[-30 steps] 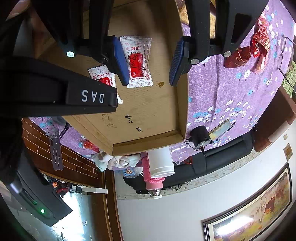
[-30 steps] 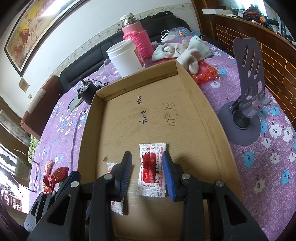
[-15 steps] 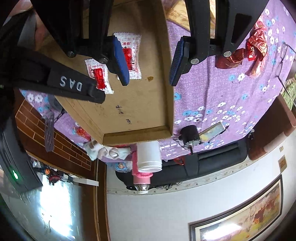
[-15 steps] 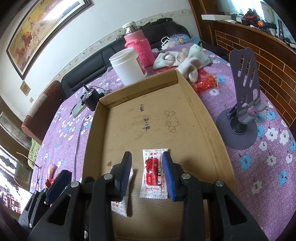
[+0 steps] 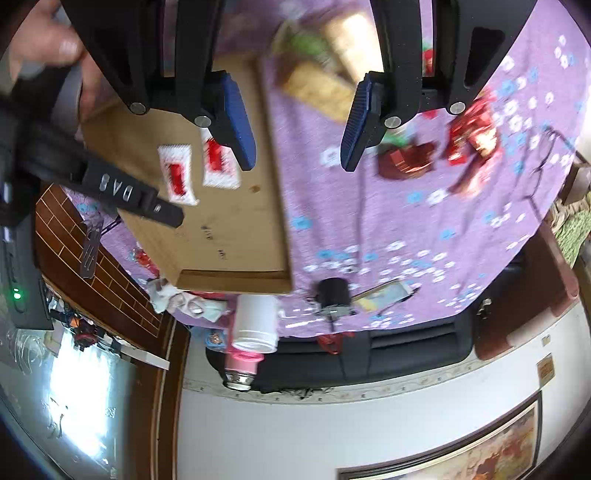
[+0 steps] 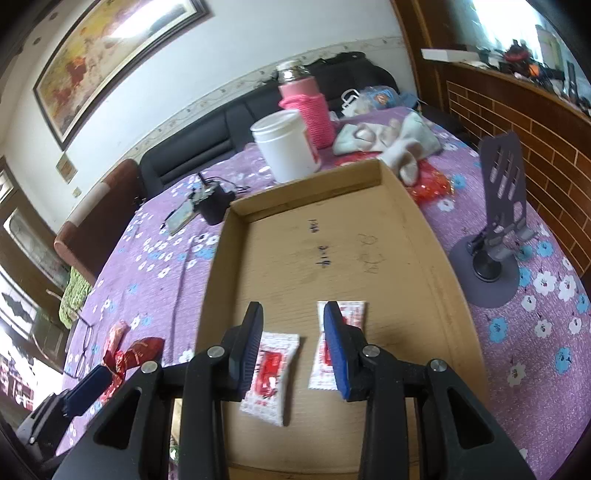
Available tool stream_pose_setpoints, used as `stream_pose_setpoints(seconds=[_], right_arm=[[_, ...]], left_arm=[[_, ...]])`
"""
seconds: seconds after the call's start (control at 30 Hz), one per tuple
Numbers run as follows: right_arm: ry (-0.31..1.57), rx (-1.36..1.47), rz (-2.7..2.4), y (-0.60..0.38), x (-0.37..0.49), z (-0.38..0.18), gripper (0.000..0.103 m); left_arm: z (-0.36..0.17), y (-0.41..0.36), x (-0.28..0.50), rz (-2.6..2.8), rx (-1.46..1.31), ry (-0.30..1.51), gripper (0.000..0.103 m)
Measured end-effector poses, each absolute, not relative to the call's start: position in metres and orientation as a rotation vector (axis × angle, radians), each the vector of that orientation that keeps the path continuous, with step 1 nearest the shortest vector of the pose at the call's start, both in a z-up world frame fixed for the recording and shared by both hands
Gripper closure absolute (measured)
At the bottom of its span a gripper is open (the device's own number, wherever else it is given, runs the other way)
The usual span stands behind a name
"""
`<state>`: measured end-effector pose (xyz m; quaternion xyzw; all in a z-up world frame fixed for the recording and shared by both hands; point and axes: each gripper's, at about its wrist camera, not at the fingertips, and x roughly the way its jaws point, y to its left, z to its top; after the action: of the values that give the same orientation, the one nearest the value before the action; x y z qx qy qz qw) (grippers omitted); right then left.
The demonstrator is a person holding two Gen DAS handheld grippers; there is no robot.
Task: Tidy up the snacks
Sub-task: 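Open both grippers to release the candy packets into the tray, then grasp the pink cartoon bag with the left gripper while the right grasps a yellow biscuit pack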
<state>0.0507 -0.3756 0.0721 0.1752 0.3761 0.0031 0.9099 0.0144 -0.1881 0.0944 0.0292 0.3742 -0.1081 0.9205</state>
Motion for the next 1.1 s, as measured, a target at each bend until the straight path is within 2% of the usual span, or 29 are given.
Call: stream_pose_setpoints(seconds=[0.1,0.43,0.87,0.9,1.0,1.1], right_arm=[[0.77,0.34,0.03,-0.364,0.048,0.074,0.07],[0.772,0.222,0.195,-0.303,0.035,0.076,0.066],[0.771,0.15,0.27,-0.272,0.025,0.074,0.064],[0.772,0.147,0.278,-0.27,0.025,0.074,0.064],[0.779,0.132,0.302,-0.264,0.023,0.073,0.064],[0.802,0.108,0.353,-0.252,0.022,0.069,0.064]], left_arm=[[0.095,-0.157,0.0,-0.178,0.054,0.769,0.044],[0.054,-0.019,-0.027,0.052,-0.124,0.907,0.044],[0.018,-0.027,-0.006,0.072,-0.111,0.981,0.044],[0.017,-0.025,-0.004,0.074,-0.115,0.981,0.052],[0.015,-0.024,0.003,0.1,-0.085,0.969,0.067],[0.014,-0.019,0.006,0.118,-0.073,0.952,0.072]])
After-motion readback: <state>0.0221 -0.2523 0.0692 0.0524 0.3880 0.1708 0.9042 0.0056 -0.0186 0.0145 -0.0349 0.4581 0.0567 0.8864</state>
